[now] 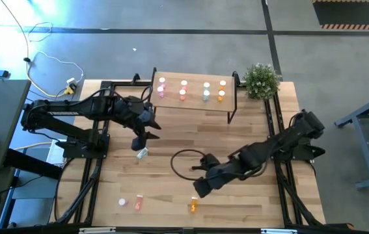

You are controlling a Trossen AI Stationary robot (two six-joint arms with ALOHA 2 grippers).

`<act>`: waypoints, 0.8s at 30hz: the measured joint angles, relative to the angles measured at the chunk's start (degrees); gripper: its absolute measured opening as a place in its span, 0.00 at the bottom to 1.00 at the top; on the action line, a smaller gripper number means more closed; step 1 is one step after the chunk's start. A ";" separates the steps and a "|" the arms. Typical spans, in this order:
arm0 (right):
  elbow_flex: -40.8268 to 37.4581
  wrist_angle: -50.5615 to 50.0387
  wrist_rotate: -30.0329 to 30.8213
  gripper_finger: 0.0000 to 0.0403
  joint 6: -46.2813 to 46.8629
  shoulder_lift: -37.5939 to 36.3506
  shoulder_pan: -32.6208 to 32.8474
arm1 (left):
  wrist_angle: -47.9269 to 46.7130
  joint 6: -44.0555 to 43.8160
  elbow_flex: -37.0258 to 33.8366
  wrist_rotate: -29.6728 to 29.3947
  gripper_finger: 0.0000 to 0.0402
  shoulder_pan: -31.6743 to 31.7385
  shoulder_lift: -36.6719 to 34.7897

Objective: Pick and place medicine bottles onto shelf by color
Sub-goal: Put the orange pill bottle aligned with the other orange pill bottle on the shelf

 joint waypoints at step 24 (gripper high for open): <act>-0.07 3.20 -4.61 0.45 19.52 18.53 1.03 | -4.57 8.27 0.02 0.43 0.46 5.36 -5.98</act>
